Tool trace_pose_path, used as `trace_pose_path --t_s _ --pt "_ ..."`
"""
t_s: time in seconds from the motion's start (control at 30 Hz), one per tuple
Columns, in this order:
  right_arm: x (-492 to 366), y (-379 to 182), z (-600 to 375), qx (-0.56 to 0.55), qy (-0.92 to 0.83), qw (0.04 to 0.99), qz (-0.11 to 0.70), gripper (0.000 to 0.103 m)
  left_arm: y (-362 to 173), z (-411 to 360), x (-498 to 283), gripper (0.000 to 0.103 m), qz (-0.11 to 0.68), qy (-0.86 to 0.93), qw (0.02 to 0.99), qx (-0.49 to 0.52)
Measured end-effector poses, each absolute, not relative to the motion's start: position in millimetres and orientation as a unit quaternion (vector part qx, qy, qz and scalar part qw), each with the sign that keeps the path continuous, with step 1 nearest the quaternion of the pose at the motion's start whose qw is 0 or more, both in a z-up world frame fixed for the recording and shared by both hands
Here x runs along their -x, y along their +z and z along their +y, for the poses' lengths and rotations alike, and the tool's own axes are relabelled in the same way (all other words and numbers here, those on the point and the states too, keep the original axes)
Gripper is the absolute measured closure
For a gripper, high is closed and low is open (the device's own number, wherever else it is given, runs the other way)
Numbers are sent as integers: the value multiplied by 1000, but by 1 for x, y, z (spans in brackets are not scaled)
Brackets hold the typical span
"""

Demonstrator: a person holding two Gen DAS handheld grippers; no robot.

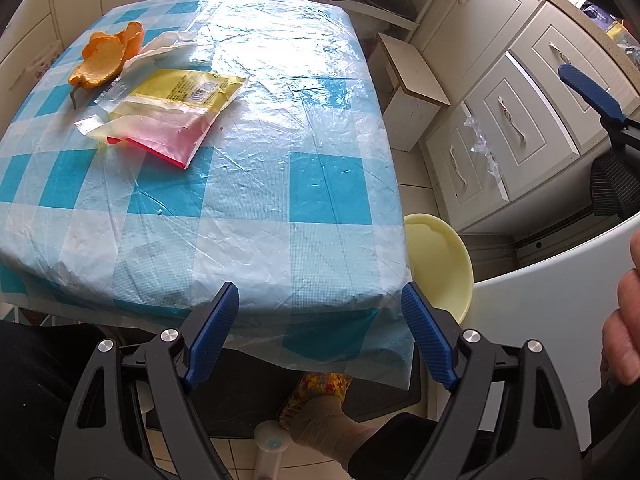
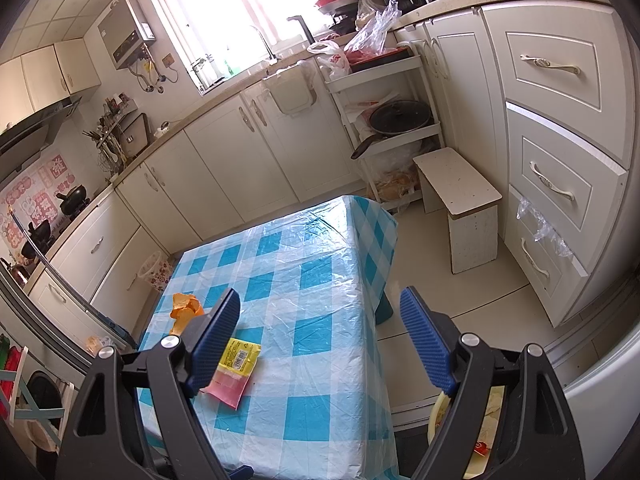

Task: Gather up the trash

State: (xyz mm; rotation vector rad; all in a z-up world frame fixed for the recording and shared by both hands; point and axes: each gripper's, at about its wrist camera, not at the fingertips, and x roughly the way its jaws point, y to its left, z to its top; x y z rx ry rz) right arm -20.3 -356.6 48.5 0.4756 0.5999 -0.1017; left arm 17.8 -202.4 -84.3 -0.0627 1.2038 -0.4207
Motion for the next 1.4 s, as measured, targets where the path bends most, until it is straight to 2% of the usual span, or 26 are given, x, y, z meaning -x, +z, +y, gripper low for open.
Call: trace_pose_path --t_s 1.4 --pt "21 47 -355 -231 -49 926 294 24 -85 -202 -18 23 565 -195 801 31"
